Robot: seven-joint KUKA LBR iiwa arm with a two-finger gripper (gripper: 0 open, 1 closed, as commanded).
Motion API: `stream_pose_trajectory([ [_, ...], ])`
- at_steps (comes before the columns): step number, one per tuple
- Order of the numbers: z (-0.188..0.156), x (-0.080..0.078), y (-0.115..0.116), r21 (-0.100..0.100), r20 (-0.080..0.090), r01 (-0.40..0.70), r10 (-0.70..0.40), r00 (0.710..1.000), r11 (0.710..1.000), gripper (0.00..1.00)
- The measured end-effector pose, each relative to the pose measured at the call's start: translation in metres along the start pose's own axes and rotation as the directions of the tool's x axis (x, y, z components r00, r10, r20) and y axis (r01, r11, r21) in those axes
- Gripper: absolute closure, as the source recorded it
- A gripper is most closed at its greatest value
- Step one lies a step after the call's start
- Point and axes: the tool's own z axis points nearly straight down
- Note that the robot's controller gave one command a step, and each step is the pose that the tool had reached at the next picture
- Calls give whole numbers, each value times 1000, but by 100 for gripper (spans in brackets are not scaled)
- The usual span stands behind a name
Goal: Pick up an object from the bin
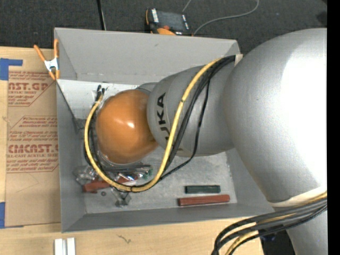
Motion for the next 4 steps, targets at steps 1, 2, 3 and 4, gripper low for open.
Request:
stream_pose_trajectory([
  [1, 0, -35, -46, 2, 2, 299, -299, 954, 954, 0],
  [2, 30, -49, -71, 3, -4, 419, -419, 908, 908, 0],
  [3, 29, -49, -71, 1, -1, 416, -416, 909, 909, 0],
  [4, 29, -51, -70, 2, 4, 416, -416, 909, 909, 100],
])
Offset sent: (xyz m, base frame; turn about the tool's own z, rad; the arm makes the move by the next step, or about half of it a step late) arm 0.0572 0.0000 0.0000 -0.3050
